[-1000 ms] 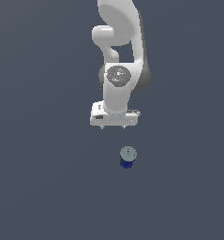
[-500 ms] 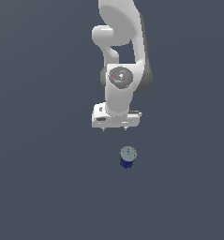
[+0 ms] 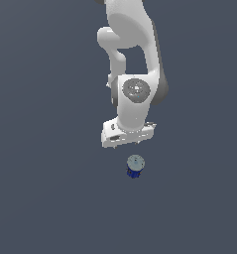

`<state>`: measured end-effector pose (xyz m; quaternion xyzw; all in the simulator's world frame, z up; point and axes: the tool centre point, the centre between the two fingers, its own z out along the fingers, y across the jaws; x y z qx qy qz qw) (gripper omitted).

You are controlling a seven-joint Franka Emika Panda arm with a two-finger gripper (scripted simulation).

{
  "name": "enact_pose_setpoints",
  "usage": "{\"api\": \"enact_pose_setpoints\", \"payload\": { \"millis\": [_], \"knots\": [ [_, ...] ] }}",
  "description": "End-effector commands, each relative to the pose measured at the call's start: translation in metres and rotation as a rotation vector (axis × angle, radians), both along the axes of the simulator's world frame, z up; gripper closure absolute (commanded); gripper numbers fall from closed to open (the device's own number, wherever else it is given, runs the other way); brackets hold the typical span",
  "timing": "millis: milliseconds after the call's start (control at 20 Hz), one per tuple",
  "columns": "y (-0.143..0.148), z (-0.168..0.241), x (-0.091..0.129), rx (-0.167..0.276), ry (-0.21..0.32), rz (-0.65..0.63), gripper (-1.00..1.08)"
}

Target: Pick up the object and move it to a goal position.

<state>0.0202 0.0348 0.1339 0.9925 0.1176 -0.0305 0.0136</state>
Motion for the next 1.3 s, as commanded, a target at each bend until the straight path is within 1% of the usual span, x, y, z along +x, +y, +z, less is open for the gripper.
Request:
{"api": "enact_pose_setpoints", "payload": {
  "millis": [0, 250, 550, 800, 1000, 1250],
  "knots": [
    [0.008, -0.002, 0.014, 0.008, -0.010, 0.063, -0.92],
    [0.024, -0.005, 0.040, 0.024, -0.029, 0.176, -0.92],
    [0.035, -0.008, 0.058, 0.037, -0.045, 0.261, -0.92],
    [0.039, -0.010, 0.065, 0.042, -0.051, 0.293, -0.92],
    [0.039, -0.010, 0.064, 0.042, -0.051, 0.291, -0.92],
    [0.039, -0.025, 0.064, 0.042, -0.051, 0.293, -0.92]
  ]
}}
